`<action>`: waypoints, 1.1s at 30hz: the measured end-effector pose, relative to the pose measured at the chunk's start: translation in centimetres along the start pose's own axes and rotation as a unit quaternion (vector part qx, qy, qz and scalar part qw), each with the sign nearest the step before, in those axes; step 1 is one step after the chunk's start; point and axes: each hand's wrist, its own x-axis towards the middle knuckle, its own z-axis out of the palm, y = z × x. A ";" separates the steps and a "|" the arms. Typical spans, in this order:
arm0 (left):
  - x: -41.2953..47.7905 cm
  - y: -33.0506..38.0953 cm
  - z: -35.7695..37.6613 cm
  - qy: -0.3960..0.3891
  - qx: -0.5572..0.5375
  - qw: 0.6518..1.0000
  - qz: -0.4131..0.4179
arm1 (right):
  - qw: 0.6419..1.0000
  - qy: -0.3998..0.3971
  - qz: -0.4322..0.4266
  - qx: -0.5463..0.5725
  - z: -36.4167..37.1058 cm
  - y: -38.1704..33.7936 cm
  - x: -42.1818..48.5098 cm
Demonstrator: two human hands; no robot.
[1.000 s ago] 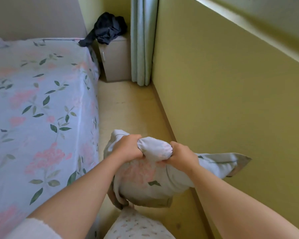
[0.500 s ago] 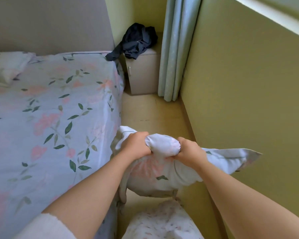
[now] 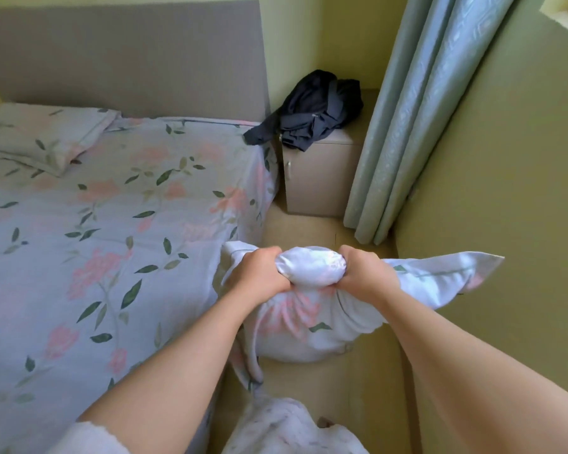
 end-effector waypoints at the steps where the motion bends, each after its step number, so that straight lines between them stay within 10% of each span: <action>1: 1.4 -0.1 -0.4 0.002 -0.012 1.000 -0.007 | 1.000 0.000 -0.009 -0.011 -0.5 -0.4 1.8; 13: 19.6 -0.6 -13.2 0.081 -0.181 0.980 -0.005 | 0.993 0.028 -0.091 -0.070 -8.4 -12.4 23.8; 22: 29.4 -1.0 -23.1 0.104 -0.423 0.900 0.001 | 0.987 0.026 -0.148 -0.048 -14.3 -21.7 36.5; 33: 41.4 0.4 -33.6 0.219 -0.415 0.883 -0.005 | 0.960 -0.007 -0.278 -0.024 -21.0 -30.7 52.6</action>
